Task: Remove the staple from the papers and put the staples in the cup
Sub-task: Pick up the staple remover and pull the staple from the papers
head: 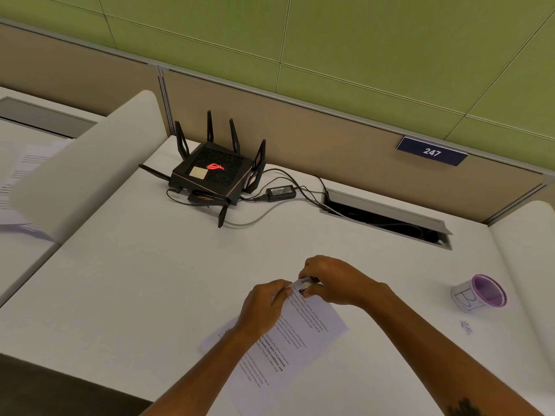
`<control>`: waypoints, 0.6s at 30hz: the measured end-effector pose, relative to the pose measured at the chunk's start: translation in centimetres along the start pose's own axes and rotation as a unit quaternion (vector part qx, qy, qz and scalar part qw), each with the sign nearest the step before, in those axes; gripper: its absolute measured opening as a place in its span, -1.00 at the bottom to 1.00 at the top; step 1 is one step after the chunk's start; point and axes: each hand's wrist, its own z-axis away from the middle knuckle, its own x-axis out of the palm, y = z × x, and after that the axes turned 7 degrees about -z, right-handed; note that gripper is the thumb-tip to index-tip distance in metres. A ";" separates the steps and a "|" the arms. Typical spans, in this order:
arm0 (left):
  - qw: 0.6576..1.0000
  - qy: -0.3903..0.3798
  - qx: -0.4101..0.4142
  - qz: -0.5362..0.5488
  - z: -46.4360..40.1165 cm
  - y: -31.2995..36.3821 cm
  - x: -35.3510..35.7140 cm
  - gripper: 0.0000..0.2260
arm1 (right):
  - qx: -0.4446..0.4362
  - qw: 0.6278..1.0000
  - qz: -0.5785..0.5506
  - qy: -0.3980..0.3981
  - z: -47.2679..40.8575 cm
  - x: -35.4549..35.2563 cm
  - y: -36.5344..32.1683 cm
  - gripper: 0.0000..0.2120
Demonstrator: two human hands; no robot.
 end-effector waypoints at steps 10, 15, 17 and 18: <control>0.996 -0.057 -0.018 0.064 -0.4 1.6 -1.1 -0.80 | -0.027 1.000 -0.001 0.007 0.2 -1.0 -0.6 -0.84; 0.995 -0.043 -0.022 0.088 -0.4 2.0 -1.2 -0.78 | -0.031 0.999 -0.006 0.012 0.2 -1.1 -0.7 -0.86; 0.995 -0.037 -0.006 0.092 -0.4 2.1 -1.1 -0.79 | -0.033 0.999 -0.008 0.019 0.2 -1.1 -0.7 -0.87; 0.996 -0.024 0.011 0.081 -0.3 2.0 -1.0 -0.79 | -0.034 0.999 -0.009 0.022 0.2 -1.1 -0.8 -0.87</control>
